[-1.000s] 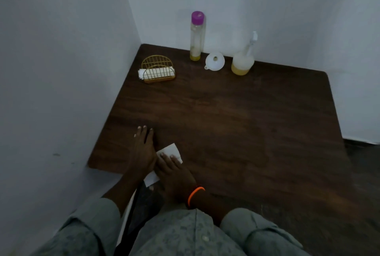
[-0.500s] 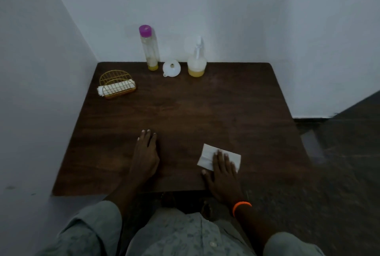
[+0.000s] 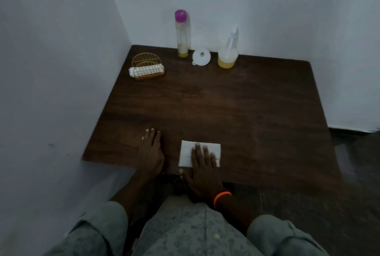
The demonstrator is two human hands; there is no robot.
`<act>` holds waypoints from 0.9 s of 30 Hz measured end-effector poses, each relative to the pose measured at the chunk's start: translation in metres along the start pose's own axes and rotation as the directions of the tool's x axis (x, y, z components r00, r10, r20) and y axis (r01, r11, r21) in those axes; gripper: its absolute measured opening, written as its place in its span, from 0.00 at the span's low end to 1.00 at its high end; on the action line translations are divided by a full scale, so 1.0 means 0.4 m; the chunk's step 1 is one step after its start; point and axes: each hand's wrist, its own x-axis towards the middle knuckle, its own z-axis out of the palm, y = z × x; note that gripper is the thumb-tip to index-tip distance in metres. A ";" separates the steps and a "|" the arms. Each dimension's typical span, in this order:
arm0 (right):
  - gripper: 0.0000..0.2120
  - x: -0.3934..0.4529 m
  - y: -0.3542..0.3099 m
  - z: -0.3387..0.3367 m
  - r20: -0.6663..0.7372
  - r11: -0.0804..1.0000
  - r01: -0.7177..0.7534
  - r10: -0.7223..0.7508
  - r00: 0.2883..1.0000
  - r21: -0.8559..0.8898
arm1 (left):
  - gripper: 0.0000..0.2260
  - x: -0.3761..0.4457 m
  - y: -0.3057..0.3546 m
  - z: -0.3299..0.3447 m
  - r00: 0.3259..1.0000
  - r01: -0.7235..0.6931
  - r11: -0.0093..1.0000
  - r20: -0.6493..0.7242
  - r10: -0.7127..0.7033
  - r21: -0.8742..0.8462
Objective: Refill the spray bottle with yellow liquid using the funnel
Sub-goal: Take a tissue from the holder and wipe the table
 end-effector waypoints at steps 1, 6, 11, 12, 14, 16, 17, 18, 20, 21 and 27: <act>0.42 0.015 -0.032 0.009 0.024 0.998 0.061 -0.061 0.998 0.000 | 0.20 -0.010 -0.008 -0.005 1.000 0.010 1.000 -0.017 -0.011 -0.007; 0.39 0.040 -0.148 0.062 0.115 0.936 0.349 -0.342 0.933 -0.047 | 0.22 -0.066 -0.044 -0.033 0.998 0.026 0.999 -0.048 -0.027 -0.018; 0.38 0.025 -0.113 0.056 0.112 0.917 0.391 -0.381 0.918 -0.084 | 0.23 -0.082 -0.035 -0.028 0.998 -0.012 1.000 -0.068 0.012 0.007; 0.38 0.016 -0.094 0.050 0.110 0.921 0.378 -0.368 0.923 -0.097 | 0.22 -0.079 -0.030 -0.019 0.997 -0.025 1.000 -0.069 0.025 0.008; 0.38 -0.012 -0.049 0.039 0.086 0.939 0.335 -0.328 0.941 -0.084 | 0.21 -0.070 -0.016 0.006 0.994 -0.082 0.996 -0.072 0.083 0.023; 0.38 -0.045 0.003 0.033 0.058 0.962 0.268 -0.266 0.962 -0.043 | 0.22 -0.057 0.005 0.026 0.989 -0.133 0.991 -0.056 0.135 0.030; 0.39 -0.065 0.033 0.033 0.043 0.974 0.226 -0.224 0.974 -0.033 | 0.23 -0.051 0.020 0.037 0.987 -0.155 0.988 -0.042 0.156 0.021; 0.39 -0.087 0.061 0.033 0.025 0.983 0.179 -0.178 0.984 -0.028 | 0.23 -0.047 0.036 0.048 0.984 -0.176 0.984 -0.027 0.176 0.008; 0.39 -0.128 0.111 0.035 -0.005 0.996 0.090 -0.090 0.996 -0.008 | 0.23 -0.049 0.070 0.077 0.967 -0.255 0.967 0.003 0.255 -0.009; 0.39 -0.145 0.130 0.034 -0.008 0.999 0.053 -0.053 0.999 0.007 | 0.23 -0.056 0.087 0.091 0.947 -0.320 0.948 0.019 0.320 -0.012; 0.34 -0.175 0.171 0.003 0.013 0.997 0.031 -0.032 0.999 0.075 | 0.22 -0.112 0.173 0.152 0.766 -0.634 0.772 0.098 0.635 -0.044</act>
